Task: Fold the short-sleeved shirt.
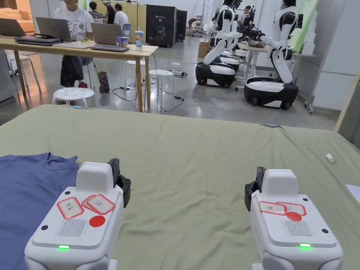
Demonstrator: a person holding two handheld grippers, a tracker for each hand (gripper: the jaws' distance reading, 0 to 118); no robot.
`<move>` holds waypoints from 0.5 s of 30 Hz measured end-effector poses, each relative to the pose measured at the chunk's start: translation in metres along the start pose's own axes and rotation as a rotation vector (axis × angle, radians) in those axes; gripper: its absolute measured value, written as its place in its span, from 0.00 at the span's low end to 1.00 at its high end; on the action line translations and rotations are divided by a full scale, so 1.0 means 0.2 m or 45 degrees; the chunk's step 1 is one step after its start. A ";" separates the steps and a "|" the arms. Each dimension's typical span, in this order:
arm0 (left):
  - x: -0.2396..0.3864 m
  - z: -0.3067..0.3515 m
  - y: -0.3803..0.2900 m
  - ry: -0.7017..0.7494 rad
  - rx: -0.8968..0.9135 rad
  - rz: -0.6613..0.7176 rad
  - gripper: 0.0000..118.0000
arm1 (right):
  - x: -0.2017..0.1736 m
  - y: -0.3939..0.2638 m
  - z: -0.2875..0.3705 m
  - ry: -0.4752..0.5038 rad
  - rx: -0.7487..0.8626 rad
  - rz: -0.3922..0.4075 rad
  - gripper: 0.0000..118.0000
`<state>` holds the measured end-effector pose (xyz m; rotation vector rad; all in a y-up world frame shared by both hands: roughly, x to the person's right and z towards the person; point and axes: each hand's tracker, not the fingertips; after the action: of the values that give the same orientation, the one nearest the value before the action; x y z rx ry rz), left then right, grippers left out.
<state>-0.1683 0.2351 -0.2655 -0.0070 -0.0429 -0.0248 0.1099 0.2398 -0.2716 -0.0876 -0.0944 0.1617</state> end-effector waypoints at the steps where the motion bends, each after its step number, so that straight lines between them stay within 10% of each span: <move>1: -0.04 0.02 0.00 0.027 -0.002 -0.006 0.00 | -0.05 0.01 0.02 0.019 0.004 0.022 0.00; 15: -0.91 0.48 0.01 0.654 -0.053 -0.022 0.00 | -1.12 0.15 0.02 0.679 0.100 0.040 0.00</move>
<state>-0.3547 0.2415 -0.1774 -0.0417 0.4716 -0.0443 -0.1156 0.2326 -0.2897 -0.0518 0.4452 0.1686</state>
